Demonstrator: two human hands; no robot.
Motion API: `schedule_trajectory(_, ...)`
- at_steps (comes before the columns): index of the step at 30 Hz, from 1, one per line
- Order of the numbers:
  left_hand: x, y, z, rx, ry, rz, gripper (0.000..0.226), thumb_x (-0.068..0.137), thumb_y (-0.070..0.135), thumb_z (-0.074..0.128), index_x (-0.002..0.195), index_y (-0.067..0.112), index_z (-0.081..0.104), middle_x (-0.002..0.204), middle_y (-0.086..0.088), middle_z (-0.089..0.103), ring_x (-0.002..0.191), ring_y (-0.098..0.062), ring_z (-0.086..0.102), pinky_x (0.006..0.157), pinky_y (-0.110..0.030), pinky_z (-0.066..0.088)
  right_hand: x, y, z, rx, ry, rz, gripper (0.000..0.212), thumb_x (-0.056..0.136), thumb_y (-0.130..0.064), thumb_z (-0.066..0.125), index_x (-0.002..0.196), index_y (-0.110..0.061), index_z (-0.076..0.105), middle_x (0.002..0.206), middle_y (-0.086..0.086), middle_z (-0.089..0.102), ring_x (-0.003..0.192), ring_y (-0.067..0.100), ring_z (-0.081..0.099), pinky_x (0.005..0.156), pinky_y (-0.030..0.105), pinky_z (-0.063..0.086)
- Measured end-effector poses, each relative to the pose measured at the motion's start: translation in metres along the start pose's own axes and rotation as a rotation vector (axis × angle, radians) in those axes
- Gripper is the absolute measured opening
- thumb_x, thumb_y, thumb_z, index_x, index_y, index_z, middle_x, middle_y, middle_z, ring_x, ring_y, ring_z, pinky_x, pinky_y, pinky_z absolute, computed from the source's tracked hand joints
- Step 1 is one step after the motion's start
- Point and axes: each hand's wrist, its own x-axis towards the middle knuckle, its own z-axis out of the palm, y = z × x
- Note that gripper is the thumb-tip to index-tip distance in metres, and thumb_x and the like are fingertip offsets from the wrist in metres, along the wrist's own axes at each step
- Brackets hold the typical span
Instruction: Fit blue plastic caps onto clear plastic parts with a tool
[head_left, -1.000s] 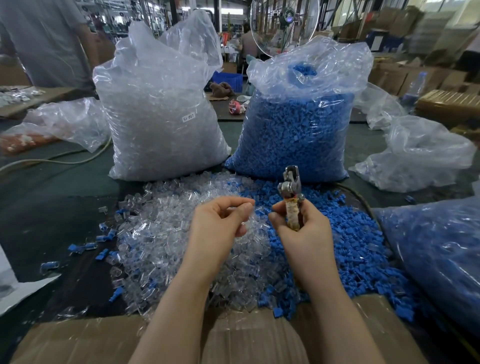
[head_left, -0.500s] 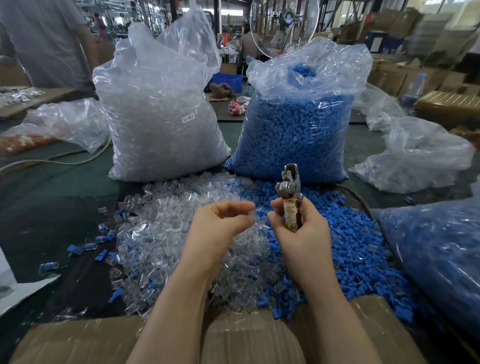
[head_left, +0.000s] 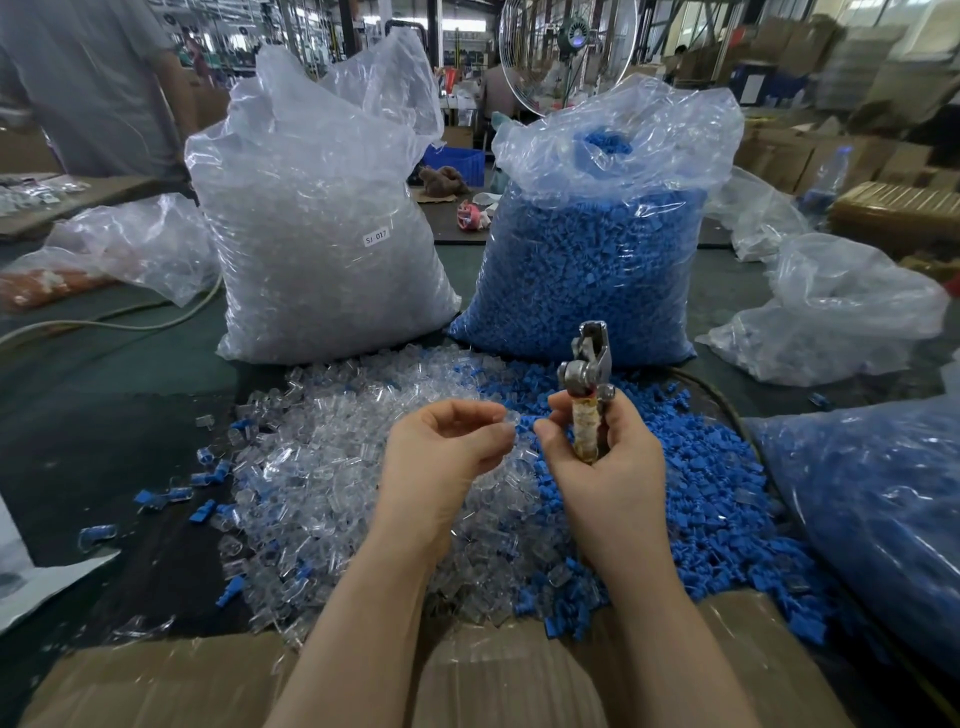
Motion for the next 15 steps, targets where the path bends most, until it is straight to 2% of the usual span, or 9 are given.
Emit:
schedule_trajectory(7, -0.0013, 0.0007, 0.0027, -0.004, 0.012, -0.005, 0.009, 0.081, -0.001, 0.075, 0.087, 0.005, 0.072, 0.076, -0.007, 0.075, 0.072, -0.016, 0.073, 0.072, -0.024, 0.06, -0.0007, -0.0002, 0.0001, -0.009, 0.015, -0.018, 0.02, 0.084, -0.02, 0.074, 0.089, -0.034, 0.06, 0.086, -0.011, 0.067, 0.073, 0.011, 0.063, 0.068, 0.032, 0.055)
schedule_trajectory(15, -0.0048, 0.0047, 0.006, 0.006, 0.008, -0.004, 0.01, 0.08, -0.001, 0.076, 0.089, 0.003, 0.073, 0.076, -0.009, 0.075, 0.07, -0.016, 0.073, 0.071, -0.024, 0.061, 0.0006, 0.001, 0.0006, -0.062, 0.03, -0.027, 0.026, 0.084, -0.021, 0.074, 0.093, -0.037, 0.056, 0.088, -0.014, 0.066, 0.075, 0.008, 0.064, 0.07, 0.034, 0.055)
